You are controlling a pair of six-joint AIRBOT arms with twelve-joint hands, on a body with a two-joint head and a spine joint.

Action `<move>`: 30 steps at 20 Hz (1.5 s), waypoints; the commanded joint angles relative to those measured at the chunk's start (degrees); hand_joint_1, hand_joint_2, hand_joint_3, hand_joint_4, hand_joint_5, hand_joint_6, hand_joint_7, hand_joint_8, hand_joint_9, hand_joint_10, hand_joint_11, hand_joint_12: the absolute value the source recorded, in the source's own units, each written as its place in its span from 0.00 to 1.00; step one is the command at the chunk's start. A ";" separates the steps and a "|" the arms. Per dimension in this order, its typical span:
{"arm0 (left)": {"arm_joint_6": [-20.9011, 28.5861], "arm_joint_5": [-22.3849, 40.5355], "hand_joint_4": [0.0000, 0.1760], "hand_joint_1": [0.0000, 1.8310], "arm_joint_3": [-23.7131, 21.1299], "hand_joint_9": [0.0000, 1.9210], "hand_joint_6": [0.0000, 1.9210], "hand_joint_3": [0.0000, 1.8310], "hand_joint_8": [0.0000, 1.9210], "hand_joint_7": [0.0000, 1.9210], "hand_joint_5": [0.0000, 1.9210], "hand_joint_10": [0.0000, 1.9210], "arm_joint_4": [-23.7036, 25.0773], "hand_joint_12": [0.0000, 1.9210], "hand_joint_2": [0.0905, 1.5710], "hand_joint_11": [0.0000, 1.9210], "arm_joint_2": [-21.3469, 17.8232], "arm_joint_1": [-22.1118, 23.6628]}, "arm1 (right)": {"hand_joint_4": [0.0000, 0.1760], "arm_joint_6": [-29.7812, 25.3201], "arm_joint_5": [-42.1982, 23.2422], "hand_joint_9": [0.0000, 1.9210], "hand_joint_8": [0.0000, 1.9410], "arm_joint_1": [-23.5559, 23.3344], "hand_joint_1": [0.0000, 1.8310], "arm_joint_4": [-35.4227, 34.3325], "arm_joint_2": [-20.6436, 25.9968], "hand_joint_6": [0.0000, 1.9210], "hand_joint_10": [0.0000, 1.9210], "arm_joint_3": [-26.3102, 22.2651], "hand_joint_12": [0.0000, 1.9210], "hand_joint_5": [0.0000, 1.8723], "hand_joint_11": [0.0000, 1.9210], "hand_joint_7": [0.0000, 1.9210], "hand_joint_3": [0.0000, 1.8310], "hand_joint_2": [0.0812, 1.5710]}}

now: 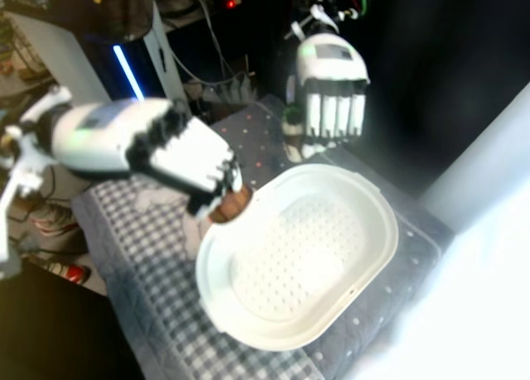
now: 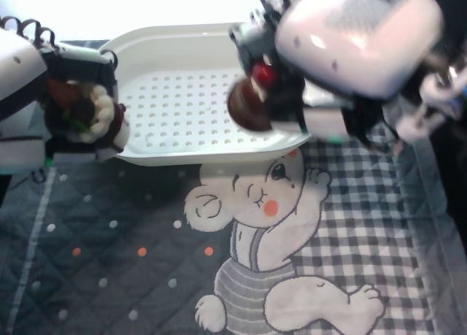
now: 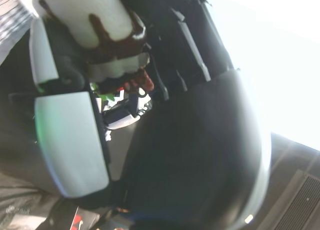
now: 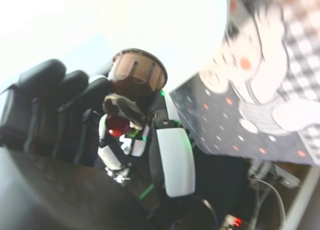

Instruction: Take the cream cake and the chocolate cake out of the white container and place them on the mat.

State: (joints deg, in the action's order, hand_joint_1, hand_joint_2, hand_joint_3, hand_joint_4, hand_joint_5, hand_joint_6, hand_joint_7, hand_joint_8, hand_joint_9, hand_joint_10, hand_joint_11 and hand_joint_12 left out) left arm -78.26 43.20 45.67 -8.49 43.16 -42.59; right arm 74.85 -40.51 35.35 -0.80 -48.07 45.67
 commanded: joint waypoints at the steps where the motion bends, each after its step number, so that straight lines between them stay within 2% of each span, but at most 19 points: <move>1: -0.04 8.60 0.00 0.66 -0.52 0.50 0.58 0.00 0.67 0.47 0.41 0.44 0.81 0.69 0.74 0.42 -0.52 0.21 | 0.00 0.30 -8.77 0.39 0.50 -0.05 0.75 0.08 0.54 0.49 0.70 -0.54 0.84 0.48 0.26 0.58 0.00 0.70; 2: -0.04 8.93 0.00 0.66 -1.62 0.50 0.58 0.00 0.67 0.47 0.41 0.44 0.84 0.69 0.74 0.42 -1.31 -0.72 | 0.00 0.30 -9.34 0.39 0.50 1.66 0.75 0.08 0.90 0.49 0.70 -1.43 0.84 0.48 0.26 0.58 0.00 0.70; 3: -0.04 9.09 0.00 0.73 -2.45 0.50 0.54 0.00 0.62 0.46 0.41 0.62 0.84 0.69 0.72 0.43 -1.75 -1.44 | 0.00 0.30 -10.00 0.39 0.48 2.98 0.75 0.06 0.98 0.48 0.70 -2.00 0.84 0.49 0.26 0.59 0.00 0.70; 4: 0.05 9.07 0.00 0.75 -3.79 0.51 0.53 0.00 0.63 0.45 0.40 0.68 0.80 0.69 0.72 0.44 -2.23 -3.00 | 0.00 0.22 -11.04 0.38 0.48 6.38 0.75 -0.78 1.17 0.47 0.72 -3.18 0.86 0.50 0.24 0.59 0.00 0.70; 6: 0.45 7.92 0.00 0.74 -4.87 0.50 0.56 0.00 0.62 0.44 0.39 0.70 0.75 0.70 0.73 0.43 -2.16 -4.26 | 0.00 -0.19 -13.66 0.39 0.45 11.09 0.71 -3.38 2.32 0.47 0.68 -5.31 0.87 0.52 0.25 0.59 0.00 0.67; 7: 0.48 7.08 0.00 0.67 -5.58 0.47 0.61 0.00 0.67 0.45 0.39 0.59 0.75 0.70 0.75 0.43 -2.10 -4.47 | 0.00 -1.30 -14.65 0.40 0.45 13.66 0.70 -4.37 2.93 0.47 0.67 -6.40 0.88 0.53 0.26 0.59 0.00 0.67; 8: 0.76 6.50 0.00 0.73 -6.22 0.48 0.57 0.00 0.65 0.44 0.38 0.70 0.75 0.73 0.74 0.42 -2.10 -4.78 | 0.00 -3.00 -15.09 0.41 0.51 15.33 0.70 -4.56 3.11 0.41 0.67 -6.85 0.88 0.55 0.26 0.58 0.00 0.67; 10: 2.00 6.37 0.00 0.65 -7.38 0.43 0.66 0.00 0.75 0.43 0.35 0.64 0.76 0.80 0.78 0.39 -2.01 -6.74 | 0.00 -5.74 -15.64 0.38 0.63 17.49 0.71 -4.90 3.10 0.39 0.76 -7.11 0.92 0.53 0.26 0.52 0.00 0.70; 11: 2.70 6.67 0.00 0.65 -7.99 0.43 0.66 0.00 0.76 0.43 0.35 0.68 0.37 0.85 0.78 0.39 -1.84 -8.63 | 0.00 -5.78 -15.65 0.37 0.66 17.89 0.70 -5.14 3.08 0.39 0.77 -7.37 0.95 0.53 0.27 0.51 0.00 0.70; 14: 8.38 7.65 0.00 0.65 -8.14 0.43 0.67 0.00 0.75 0.43 0.34 0.66 -0.25 0.84 0.78 0.39 -0.26 -13.88 | 0.00 -6.27 -15.64 0.35 0.65 19.18 0.69 -5.53 1.42 0.42 0.75 -7.91 0.93 0.51 0.22 0.52 0.00 0.70; 15: 10.72 8.03 0.00 0.73 -7.90 0.45 0.62 0.00 0.67 0.41 0.35 0.78 -0.50 0.83 0.76 0.38 0.53 -15.88 | 0.00 -7.66 -15.64 0.36 0.65 20.16 0.70 -5.60 0.57 0.38 0.77 -7.89 0.94 0.53 0.23 0.52 0.00 0.70; 16: 12.39 7.86 0.00 0.73 -7.60 0.45 0.62 0.00 0.67 0.41 0.35 0.78 -0.53 0.83 0.76 0.38 1.25 -16.98 | 0.00 -8.57 -15.65 0.36 0.65 20.90 0.70 -5.64 0.12 0.38 0.77 -7.90 0.94 0.53 0.23 0.52 0.00 0.70; 17: 13.71 7.21 0.00 0.67 -7.26 0.45 0.65 0.00 0.69 0.44 0.36 0.65 -0.52 0.80 0.77 0.42 2.03 -17.73 | 0.00 -9.52 -15.66 0.37 0.64 21.47 0.70 -5.66 -0.25 0.35 0.80 -7.90 0.97 0.55 0.21 0.52 0.00 0.69; 18: 14.55 6.56 0.00 0.67 -6.98 0.45 0.65 0.00 0.69 0.44 0.36 0.65 -0.52 0.80 0.77 0.42 2.72 -18.28 | 0.00 -9.77 -15.66 0.37 0.64 21.72 0.70 -5.66 -0.53 0.35 0.80 -7.94 0.97 0.55 0.21 0.52 0.00 0.69; 19: 15.62 6.05 0.00 0.52 -6.51 0.35 0.42 0.00 0.45 0.38 0.32 0.53 -0.53 0.81 0.73 0.26 3.40 -18.80 | 0.00 -9.77 -15.66 0.37 0.55 21.90 0.65 -5.70 -0.72 0.46 0.78 -8.00 0.97 0.55 0.19 0.52 0.00 0.67; 20: 17.13 5.82 0.00 0.48 -5.83 0.31 0.28 0.00 0.29 0.37 0.32 0.44 -0.53 0.76 0.69 0.19 4.10 -19.23 | 0.00 -9.77 -15.65 0.38 0.55 22.01 0.62 -5.85 -0.82 0.50 0.77 -8.03 0.97 0.46 0.22 0.50 0.00 0.62; 22: 19.39 5.38 0.00 0.42 -4.55 0.26 0.10 0.00 0.09 0.36 0.32 0.28 -0.60 0.71 0.62 0.08 5.21 -19.55 | 0.00 -9.77 -15.65 0.35 0.55 22.14 0.54 -5.96 -0.84 0.50 0.75 -8.07 0.94 0.39 0.22 0.47 0.00 0.57; 25: 20.05 5.19 0.32 0.39 -4.00 0.20 0.02 0.00 0.01 0.29 0.28 0.22 -0.91 0.73 0.57 0.00 5.79 -19.61 | 0.00 -9.77 -15.65 0.32 0.53 22.16 0.47 -6.01 -0.85 0.47 0.74 -8.00 0.92 0.33 0.17 0.41 0.00 0.54; 30: 20.05 6.63 0.37 0.31 -3.79 0.22 0.00 0.00 0.00 0.27 0.23 0.10 -1.95 0.64 0.52 0.00 5.75 -20.01 | 0.00 -9.77 -15.94 0.26 0.60 22.16 0.42 -6.09 -0.67 0.44 0.73 -7.96 0.89 0.27 0.12 0.32 0.00 0.48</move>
State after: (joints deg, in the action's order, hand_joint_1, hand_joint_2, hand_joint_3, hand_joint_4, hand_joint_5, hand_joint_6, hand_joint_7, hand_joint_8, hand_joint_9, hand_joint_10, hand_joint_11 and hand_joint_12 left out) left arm -58.48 44.45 41.60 -10.48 48.49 -62.76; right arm 65.25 -49.69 58.04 -8.08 -48.80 37.93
